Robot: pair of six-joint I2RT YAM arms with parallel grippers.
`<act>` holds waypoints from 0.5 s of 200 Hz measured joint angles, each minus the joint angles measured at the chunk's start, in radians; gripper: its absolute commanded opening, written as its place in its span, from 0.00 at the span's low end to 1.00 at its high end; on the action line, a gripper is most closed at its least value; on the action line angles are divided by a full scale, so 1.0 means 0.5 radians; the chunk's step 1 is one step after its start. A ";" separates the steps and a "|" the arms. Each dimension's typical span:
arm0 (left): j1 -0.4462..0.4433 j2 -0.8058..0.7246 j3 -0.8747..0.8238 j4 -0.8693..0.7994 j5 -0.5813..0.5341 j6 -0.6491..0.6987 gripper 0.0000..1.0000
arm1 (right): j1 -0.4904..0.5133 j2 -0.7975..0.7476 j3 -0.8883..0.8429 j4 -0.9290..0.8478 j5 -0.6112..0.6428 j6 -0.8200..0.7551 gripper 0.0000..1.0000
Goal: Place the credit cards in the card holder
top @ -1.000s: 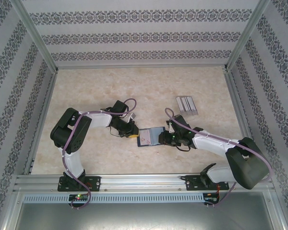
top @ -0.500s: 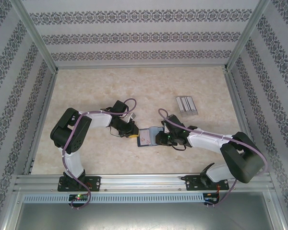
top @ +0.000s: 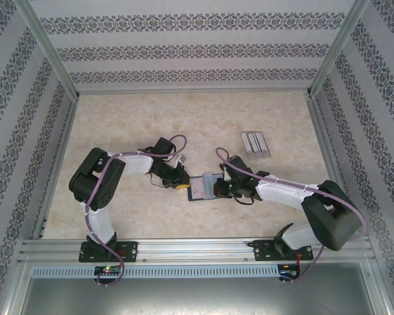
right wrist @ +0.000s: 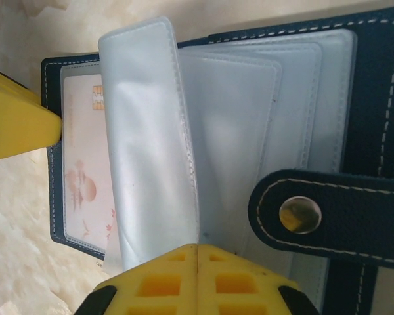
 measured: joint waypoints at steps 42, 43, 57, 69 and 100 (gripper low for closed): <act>-0.002 0.000 0.010 -0.018 -0.006 0.008 0.18 | 0.000 -0.010 0.005 -0.012 0.020 -0.020 0.15; -0.002 0.000 0.010 -0.018 -0.006 0.008 0.18 | 0.000 -0.011 0.005 -0.012 0.021 -0.022 0.14; -0.002 0.000 0.014 -0.018 0.002 0.008 0.22 | 0.000 -0.011 0.008 -0.010 0.015 -0.027 0.15; -0.005 0.000 0.021 -0.018 0.004 0.008 0.26 | 0.000 -0.010 0.010 0.005 0.009 -0.031 0.18; -0.005 -0.011 0.022 0.008 0.034 -0.012 0.35 | 0.000 0.010 0.031 0.042 -0.011 -0.045 0.29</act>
